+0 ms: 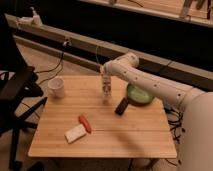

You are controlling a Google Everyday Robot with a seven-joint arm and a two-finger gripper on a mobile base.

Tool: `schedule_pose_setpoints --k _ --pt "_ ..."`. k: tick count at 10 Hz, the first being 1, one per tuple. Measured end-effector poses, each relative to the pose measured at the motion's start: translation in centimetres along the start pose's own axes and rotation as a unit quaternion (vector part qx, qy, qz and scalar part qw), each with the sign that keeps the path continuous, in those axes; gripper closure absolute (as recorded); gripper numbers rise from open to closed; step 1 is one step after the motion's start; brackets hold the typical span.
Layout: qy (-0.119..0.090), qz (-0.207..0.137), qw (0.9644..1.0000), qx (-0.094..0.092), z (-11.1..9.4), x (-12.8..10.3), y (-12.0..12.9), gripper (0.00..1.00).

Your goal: Stand the bottle upright

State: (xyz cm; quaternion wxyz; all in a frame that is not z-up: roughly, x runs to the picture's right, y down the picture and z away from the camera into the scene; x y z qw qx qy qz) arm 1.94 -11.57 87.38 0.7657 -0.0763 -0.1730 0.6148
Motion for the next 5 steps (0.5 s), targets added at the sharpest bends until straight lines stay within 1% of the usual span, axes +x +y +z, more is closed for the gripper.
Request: schedule_pose_setpoints --k 3,5 --pt "-0.024 -0.004 0.9997 0.009 0.3 0.2 -1.5 1.00" --pt "-0.037 -0.013 0.9992 0.009 0.7 -0.1 -1.5 1.00"
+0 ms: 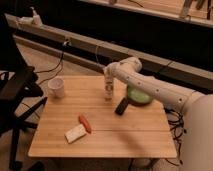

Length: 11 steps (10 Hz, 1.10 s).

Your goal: Stand the bottle upright

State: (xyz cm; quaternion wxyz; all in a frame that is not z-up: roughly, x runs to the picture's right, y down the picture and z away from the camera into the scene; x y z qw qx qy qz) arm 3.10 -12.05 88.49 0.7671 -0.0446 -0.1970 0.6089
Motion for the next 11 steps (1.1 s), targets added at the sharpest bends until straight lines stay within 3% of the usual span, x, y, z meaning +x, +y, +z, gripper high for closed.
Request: schedule_pose_setpoints --k 2,4,7,8,11 --pt "-0.007 -0.013 0.9999 -0.008 0.45 -0.17 -0.02 0.91" --pt "-0.015 -0.023 0.9995 -0.016 0.86 -0.28 -0.02 0.71" --pt "-0.050 -0.024 0.9982 -0.021 0.91 0.03 -0.66 0.41" --pt "-0.056 -0.027 0.9978 -0.024 1.05 0.15 -0.49 0.36" --pt "-0.065 -0.035 0.9969 -0.029 0.87 0.17 -0.39 0.36"
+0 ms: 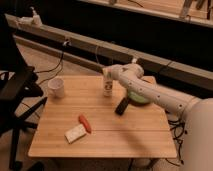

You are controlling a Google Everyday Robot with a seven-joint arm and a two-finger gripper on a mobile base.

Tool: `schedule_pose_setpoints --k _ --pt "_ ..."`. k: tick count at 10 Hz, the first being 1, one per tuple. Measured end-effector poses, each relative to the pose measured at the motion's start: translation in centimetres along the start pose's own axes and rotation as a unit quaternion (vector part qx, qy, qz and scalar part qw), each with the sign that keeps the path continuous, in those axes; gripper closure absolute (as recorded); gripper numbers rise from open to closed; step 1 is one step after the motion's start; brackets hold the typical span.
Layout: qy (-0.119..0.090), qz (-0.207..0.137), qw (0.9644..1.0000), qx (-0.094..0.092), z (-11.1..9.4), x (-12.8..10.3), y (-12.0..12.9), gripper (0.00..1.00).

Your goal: Stand the bottle upright

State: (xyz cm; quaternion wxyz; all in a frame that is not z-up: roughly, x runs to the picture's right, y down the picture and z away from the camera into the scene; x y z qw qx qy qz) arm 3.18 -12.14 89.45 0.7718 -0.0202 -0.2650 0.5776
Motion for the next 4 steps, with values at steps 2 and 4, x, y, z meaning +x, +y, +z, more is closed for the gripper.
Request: schedule_pose_setpoints --k 2,4 --pt "0.001 -0.001 1.0000 0.000 -0.01 -0.31 0.28 0.37" --pt "0.005 -0.004 1.0000 0.000 0.17 -0.39 0.20 0.51"
